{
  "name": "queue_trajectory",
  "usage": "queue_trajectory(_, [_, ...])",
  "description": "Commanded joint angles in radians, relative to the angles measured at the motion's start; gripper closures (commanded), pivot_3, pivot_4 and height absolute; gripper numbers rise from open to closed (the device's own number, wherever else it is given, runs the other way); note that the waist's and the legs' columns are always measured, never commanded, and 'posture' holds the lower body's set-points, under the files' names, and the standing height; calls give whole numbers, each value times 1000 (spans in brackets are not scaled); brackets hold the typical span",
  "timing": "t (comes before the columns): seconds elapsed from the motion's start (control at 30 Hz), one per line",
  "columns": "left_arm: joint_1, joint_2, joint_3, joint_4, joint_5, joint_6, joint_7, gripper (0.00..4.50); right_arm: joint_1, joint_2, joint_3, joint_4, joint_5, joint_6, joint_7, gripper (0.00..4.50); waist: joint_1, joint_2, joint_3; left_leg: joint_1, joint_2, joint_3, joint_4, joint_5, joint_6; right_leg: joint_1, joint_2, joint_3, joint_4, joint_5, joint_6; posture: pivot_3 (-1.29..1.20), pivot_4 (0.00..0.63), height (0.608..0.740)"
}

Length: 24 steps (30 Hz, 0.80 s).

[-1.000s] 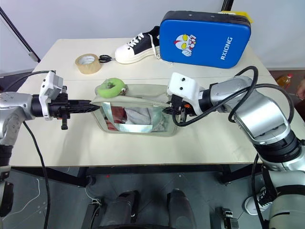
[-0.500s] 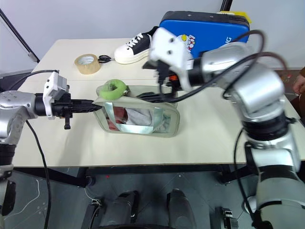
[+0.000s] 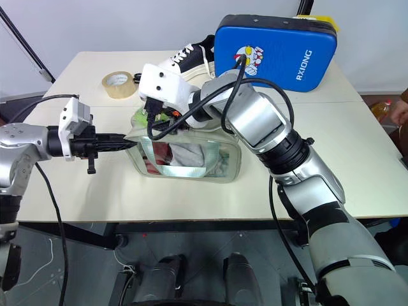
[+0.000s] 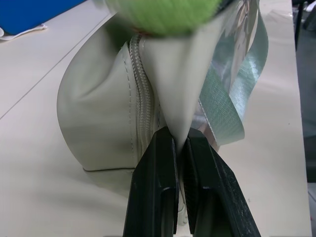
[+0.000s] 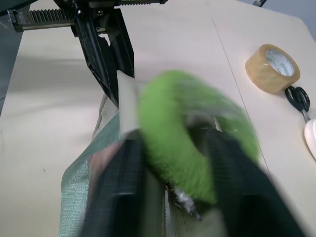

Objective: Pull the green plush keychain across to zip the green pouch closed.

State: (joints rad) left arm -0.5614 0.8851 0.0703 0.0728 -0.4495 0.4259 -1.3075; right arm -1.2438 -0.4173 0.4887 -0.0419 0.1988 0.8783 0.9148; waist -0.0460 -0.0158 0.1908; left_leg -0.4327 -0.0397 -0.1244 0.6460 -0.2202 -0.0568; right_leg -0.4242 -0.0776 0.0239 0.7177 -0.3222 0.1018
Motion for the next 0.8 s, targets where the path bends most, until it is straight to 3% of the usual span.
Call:
queue_trajectory(0.03, [2,16,16,-9,-2,-9,-7,4500,-13,-6,-15,-32,-16,-7,9,4461,0,0,0,0,0,0,0,0,0,0,0,0,0,0,0,0,150,695])
queue_trajectory(0.17, [-2,15,14,-4,3,-14,-6,4500,-7,-18,-44,-42,-7,16,14,4461,0,0,0,0,0,0,0,0,0,0,0,0,0,0,0,0,150,695])
queue_trajectory(0.3, [-3,18,16,2,5,-15,-6,4500,24,-113,-150,-84,37,109,25,4461,4,0,0,0,0,0,0,0,0,0,0,0,0,0,0,0,150,695])
queue_trajectory(0.53, [7,20,21,1,5,-10,1,4500,183,-394,-299,-145,26,178,7,4461,2,0,0,0,0,0,0,0,0,1,-1,-1,-1,0,0,0,150,695])
queue_trajectory(0.8, [10,21,30,7,-1,-3,13,4500,472,-674,-314,-64,-137,5,-80,4461,1,0,0,0,0,1,0,0,0,1,-1,0,-1,0,0,0,150,695])
